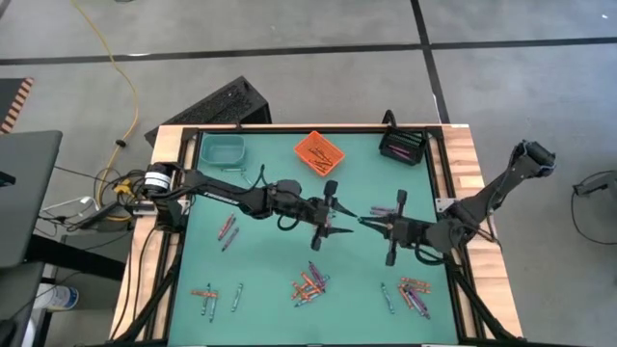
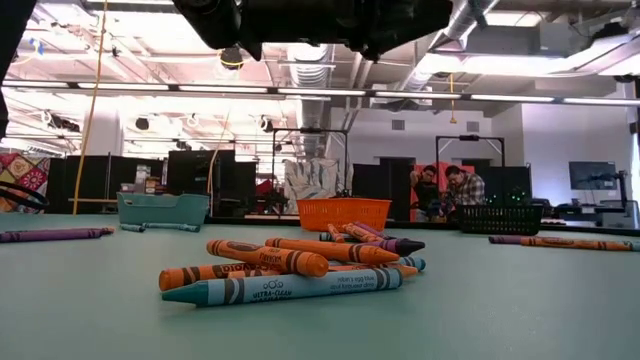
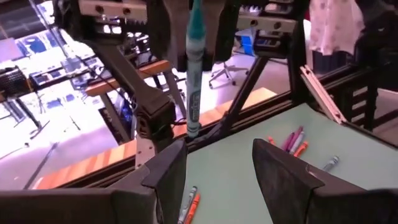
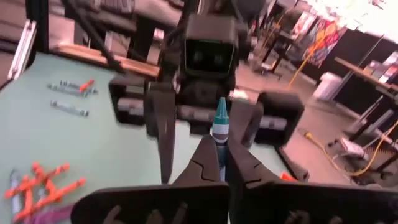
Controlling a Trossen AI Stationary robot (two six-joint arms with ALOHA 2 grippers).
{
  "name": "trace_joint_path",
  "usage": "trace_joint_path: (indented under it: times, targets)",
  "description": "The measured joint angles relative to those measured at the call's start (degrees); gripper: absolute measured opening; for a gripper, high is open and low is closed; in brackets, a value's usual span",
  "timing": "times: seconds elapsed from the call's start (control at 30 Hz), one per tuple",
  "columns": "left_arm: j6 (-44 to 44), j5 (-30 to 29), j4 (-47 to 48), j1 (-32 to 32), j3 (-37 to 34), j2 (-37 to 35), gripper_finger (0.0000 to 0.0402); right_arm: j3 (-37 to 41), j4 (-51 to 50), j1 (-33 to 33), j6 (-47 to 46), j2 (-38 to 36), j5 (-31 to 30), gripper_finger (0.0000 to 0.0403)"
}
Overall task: Sort crayons
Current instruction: Put the blue crayon into the blue bin
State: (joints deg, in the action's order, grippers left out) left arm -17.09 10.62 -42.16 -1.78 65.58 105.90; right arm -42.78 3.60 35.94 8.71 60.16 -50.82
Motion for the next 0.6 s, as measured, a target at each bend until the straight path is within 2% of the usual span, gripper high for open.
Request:
trace_joint_path:
  times: [0.2, 0.37, 0.43, 0.6]
  targets:
    - [2.8, -0.6, -3.4, -0.1, 0.0, 0.1, 0.0173, 0.0, 7.5, -3.4, 5.3, 2.8, 3.0, 0.0]
    - [3.7, -5.0, -4.9, -0.5, 0.0, 0.1, 0.0173, 0.0, 9.2, -5.4, 6.4, 4.4, 4.5, 0.0]
    - [3.5, -5.1, -4.9, -0.5, 0.1, 0.1, 0.0172, 0.0, 9.4, -5.9, 6.4, 4.8, 4.8, 0.0]
    - [1.8, -5.3, -4.9, -1.0, 0.1, 0.1, 0.013, 0.0, 9.5, -6.1, 6.4, 4.8, 5.1, 0.0]
